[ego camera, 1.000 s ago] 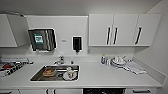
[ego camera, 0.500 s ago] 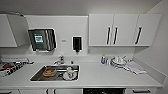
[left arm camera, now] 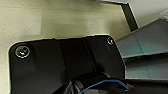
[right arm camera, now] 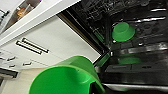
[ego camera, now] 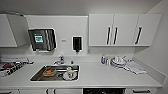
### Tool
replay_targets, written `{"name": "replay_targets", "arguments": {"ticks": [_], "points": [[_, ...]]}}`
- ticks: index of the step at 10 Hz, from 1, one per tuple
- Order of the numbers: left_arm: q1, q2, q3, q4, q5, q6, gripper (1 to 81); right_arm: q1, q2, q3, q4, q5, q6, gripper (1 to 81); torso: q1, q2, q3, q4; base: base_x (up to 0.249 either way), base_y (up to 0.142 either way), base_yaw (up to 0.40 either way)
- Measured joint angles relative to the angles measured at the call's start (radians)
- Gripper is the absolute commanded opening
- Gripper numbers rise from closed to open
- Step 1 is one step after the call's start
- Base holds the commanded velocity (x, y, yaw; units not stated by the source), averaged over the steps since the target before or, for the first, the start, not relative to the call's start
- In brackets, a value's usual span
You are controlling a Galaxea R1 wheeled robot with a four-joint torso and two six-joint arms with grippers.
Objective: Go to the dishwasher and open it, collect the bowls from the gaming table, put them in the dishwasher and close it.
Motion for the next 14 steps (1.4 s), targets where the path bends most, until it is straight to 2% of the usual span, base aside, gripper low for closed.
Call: {"name": "replay_targets", "arguments": {"ticks": [2,4,7,14], "points": [[0.02,0.0,-0.013,-0.003,-0.017,0.0,81.1,0.068,0.052,-0.037,0.0,-0.042,-0.001,1.0,0.0,0.0,0.0,0.0,0.0,0.0,0.0],[0.022,0.003,-0.014,-0.003,-0.022,-0.001,81.1,0.085,0.087,-0.065,0.0,-0.071,-0.004,1.0,0.0,0.0,0.0,0.0,0.0,0.0,0.0],[0.022,0.003,-0.014,-0.003,-0.023,-0.001,81.1,0.099,0.048,-0.106,0.001,-0.085,-0.006,1.0,0.0,0.0,0.0,0.0,0.0,0.0,0.0],[0.022,0.003,-0.014,-0.003,-0.035,-0.001,81.1,0.127,0.043,-0.107,0.016,-0.086,0.0,1.0,0.0,0.0,0.0,0.0,0.0,0.0,0.0]]}}
